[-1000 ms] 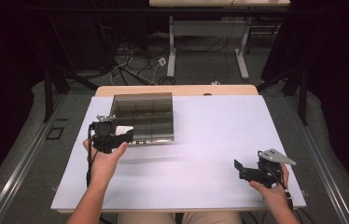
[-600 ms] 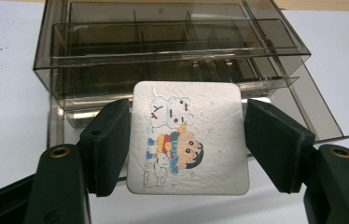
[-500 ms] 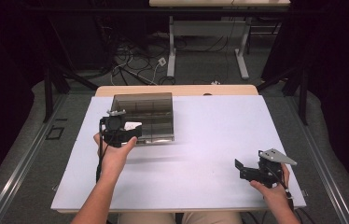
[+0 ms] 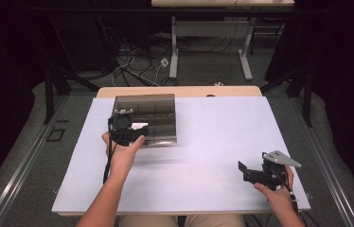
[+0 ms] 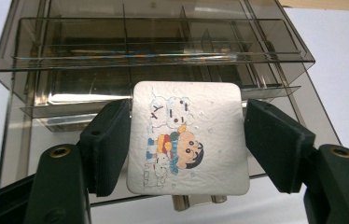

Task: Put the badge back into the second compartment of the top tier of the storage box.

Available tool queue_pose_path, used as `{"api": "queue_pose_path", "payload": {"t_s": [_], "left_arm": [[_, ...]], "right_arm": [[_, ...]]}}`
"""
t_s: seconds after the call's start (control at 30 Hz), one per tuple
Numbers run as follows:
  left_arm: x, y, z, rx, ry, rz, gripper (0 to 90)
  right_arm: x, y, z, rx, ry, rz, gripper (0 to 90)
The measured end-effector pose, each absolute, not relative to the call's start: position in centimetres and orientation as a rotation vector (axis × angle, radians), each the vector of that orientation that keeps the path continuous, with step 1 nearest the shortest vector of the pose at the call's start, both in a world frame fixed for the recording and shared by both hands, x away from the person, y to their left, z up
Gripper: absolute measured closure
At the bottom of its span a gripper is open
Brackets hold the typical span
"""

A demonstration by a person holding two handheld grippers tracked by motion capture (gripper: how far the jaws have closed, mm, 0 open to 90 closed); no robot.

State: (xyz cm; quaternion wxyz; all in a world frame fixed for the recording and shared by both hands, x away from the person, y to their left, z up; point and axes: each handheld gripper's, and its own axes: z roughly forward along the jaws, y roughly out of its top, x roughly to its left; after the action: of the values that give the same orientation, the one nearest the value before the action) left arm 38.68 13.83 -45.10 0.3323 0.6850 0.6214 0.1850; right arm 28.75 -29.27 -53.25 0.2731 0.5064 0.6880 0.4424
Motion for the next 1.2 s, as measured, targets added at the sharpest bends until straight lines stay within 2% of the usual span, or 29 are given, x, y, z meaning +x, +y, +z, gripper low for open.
{"api": "queue_pose_path", "payload": {"t_s": [0.9,1.2], "left_arm": [[40.1,12.2,-46.6,1.803,1.661,0.467,32.9],[40.0,12.5,-46.4,1.79,1.634,0.488,27.7]], "right_arm": [[28.7,-29.3,-53.2,1.359,1.85,1.193,0.5],[28.6,-29.4,-53.1,1.356,1.858,1.188,0.5]]}}
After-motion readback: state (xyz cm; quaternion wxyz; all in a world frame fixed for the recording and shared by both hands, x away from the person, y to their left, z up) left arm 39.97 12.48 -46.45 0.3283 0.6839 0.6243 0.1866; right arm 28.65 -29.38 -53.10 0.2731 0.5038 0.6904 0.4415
